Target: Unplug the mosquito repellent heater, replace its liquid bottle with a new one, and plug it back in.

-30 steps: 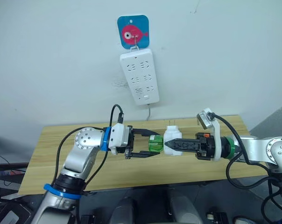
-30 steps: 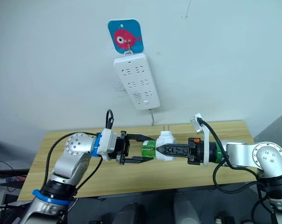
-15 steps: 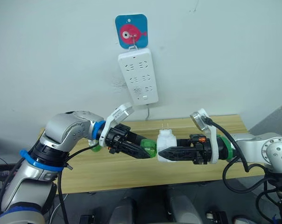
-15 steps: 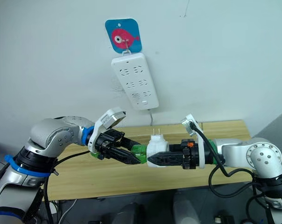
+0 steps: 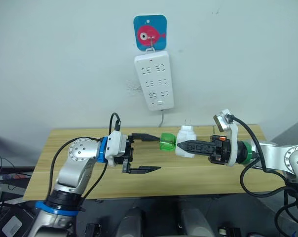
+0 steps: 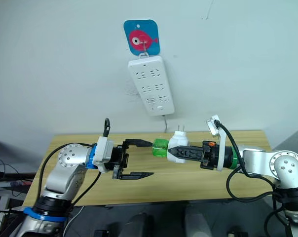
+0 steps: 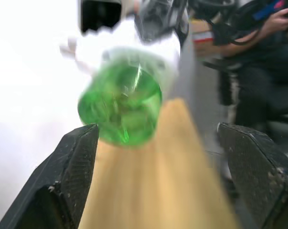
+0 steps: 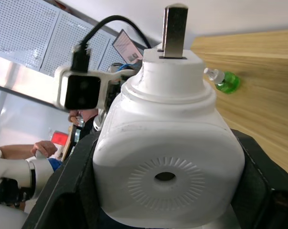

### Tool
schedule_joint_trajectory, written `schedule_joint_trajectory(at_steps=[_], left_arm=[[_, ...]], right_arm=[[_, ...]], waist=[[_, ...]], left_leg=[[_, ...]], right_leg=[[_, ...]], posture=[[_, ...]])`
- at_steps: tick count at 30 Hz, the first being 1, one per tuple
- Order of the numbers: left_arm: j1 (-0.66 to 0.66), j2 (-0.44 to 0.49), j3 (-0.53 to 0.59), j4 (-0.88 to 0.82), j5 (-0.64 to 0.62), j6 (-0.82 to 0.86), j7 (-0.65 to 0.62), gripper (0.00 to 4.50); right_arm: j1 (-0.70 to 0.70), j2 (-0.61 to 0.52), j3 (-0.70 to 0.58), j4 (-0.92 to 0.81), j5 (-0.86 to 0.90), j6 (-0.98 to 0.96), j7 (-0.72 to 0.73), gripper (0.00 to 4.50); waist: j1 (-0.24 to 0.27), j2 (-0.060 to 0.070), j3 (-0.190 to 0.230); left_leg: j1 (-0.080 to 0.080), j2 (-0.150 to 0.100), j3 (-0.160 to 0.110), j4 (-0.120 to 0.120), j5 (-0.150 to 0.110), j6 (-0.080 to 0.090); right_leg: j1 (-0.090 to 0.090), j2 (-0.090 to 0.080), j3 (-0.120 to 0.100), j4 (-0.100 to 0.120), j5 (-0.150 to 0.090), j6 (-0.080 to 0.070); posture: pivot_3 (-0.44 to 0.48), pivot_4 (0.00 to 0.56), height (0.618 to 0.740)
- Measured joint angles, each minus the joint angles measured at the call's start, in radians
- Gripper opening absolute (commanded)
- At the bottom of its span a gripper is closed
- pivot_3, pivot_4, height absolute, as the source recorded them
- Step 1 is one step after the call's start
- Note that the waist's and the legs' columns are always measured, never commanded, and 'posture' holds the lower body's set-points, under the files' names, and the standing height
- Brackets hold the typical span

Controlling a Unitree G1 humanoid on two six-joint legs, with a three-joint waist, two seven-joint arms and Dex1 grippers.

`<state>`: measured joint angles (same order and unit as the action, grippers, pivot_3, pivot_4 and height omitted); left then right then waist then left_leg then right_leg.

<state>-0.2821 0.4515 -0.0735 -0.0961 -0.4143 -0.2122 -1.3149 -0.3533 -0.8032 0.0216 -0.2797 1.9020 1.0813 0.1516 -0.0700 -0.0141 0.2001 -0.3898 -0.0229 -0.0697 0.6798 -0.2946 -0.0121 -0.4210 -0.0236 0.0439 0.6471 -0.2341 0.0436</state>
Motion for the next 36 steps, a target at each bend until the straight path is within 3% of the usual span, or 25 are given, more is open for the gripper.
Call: schedule_joint_trajectory(at_steps=[12, 23, 30, 33, 36], left_arm=[[-0.131, -0.09, -0.031, 0.205, 0.068, -0.17, 0.034, 4.18], [-0.11, -0.022, -0.038, 0.148, 0.016, -0.113, 0.011, 4.18], [-0.109, -0.028, -0.07, 0.09, -0.002, -0.085, 0.01, 4.18], [-0.108, -0.022, -0.085, 0.092, 0.0, -0.085, -0.015, 3.72], [-0.108, -0.021, -0.096, 0.108, 0.007, -0.085, -0.027, 2.76]], right_arm=[[0.013, -0.018, -0.008, -0.014, 0.014, -0.032, -0.036, 3.03], [0.029, -0.043, 0.003, -0.049, 0.014, -0.015, -0.029, 3.03], [0.029, -0.049, 0.003, -0.049, 0.014, -0.003, -0.019, 3.03], [0.028, -0.049, 0.003, -0.049, 0.014, 0.0, -0.014, 3.03], [0.025, -0.05, 0.004, -0.049, 0.014, 0.009, -0.01, 3.03]], waist=[[-0.005, 0.0, 0.0], [-0.018, 0.0, 0.0], [-0.017, 0.0, 0.0], [-0.017, 0.0, 0.0], [-0.017, 0.0, 0.0]], left_leg=[[0.0, 0.0, 0.001, 0.0, 0.0, 0.0], [0.001, 0.0, 0.001, 0.0, 0.0, 0.0], [0.001, 0.0, 0.001, 0.001, 0.0, 0.0], [0.001, 0.0, 0.001, 0.001, 0.0, 0.0], [0.001, 0.0, 0.001, 0.001, 0.0, 0.0]], right_leg=[[0.0, 0.002, -0.003, 0.001, 0.002, 0.003], [0.0, 0.002, -0.002, 0.002, 0.002, 0.003], [0.0, 0.003, -0.002, 0.002, 0.002, 0.003], [0.0, 0.004, -0.002, 0.002, 0.002, 0.003], [0.0, 0.004, -0.002, 0.002, 0.002, 0.003]], posture=[[-0.175, 0.168, 0.74], [-0.18, 0.168, 0.74], [-0.178, 0.169, 0.74], [-0.178, 0.169, 0.74], [-0.178, 0.169, 0.74]])
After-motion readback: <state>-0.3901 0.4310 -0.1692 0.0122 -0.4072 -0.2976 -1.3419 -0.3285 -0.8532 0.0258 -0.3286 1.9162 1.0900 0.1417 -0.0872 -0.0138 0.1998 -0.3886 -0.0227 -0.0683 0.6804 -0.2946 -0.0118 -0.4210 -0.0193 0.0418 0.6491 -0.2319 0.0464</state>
